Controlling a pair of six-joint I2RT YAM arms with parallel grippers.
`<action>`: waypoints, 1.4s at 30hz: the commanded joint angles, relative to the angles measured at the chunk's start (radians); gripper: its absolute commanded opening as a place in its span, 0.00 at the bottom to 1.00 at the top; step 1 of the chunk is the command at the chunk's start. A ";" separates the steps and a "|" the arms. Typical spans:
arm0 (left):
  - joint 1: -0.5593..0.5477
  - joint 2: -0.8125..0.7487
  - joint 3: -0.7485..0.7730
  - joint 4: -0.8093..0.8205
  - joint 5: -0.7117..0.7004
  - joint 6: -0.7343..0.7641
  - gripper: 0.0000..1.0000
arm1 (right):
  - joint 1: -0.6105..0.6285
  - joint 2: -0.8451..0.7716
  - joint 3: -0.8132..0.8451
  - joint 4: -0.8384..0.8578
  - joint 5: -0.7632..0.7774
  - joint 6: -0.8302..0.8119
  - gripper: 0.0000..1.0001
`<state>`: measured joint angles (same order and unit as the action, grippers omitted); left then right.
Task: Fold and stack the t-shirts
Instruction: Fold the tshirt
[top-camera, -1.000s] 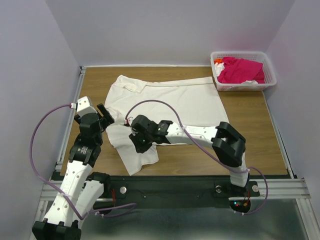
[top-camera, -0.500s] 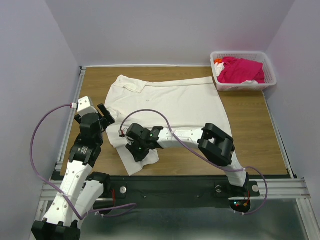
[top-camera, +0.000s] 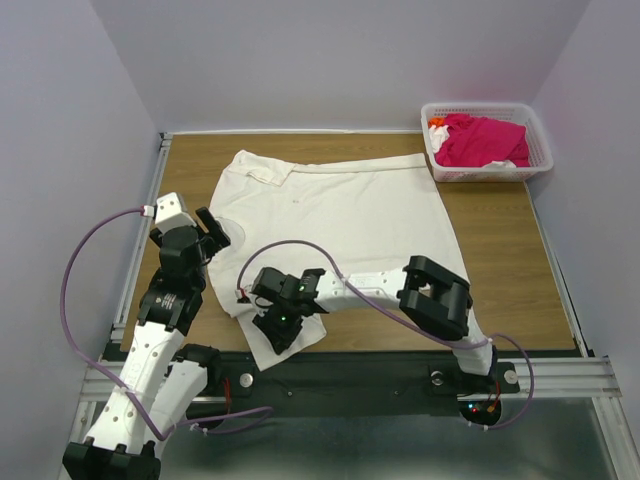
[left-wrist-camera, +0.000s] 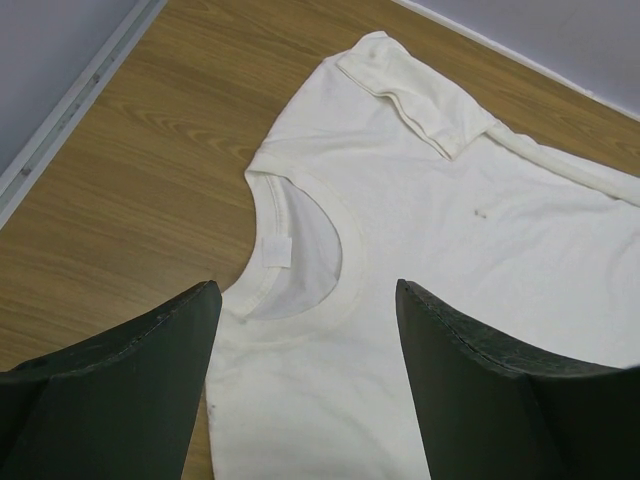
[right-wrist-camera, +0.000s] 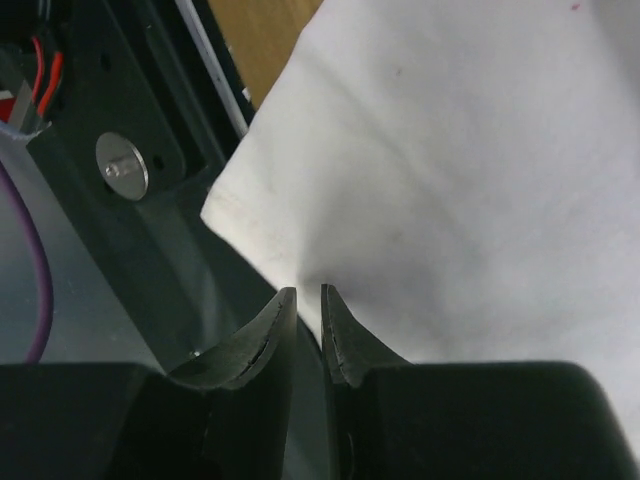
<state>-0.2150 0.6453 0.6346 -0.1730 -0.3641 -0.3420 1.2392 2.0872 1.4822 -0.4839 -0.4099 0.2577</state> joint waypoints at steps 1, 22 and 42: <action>-0.004 -0.006 -0.007 0.055 0.033 0.000 0.82 | 0.000 -0.137 0.024 -0.041 0.100 -0.008 0.23; -0.113 0.832 0.324 -0.095 0.269 -0.236 0.80 | -0.782 -0.440 -0.302 -0.074 0.474 0.109 0.60; 0.052 0.860 0.047 -0.237 0.360 -0.195 0.77 | -0.784 -0.524 -0.654 -0.067 0.292 0.294 0.60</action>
<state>-0.2039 1.4998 0.7864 -0.2489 -0.0071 -0.5625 0.4522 1.5925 0.9096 -0.5011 -0.0311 0.4904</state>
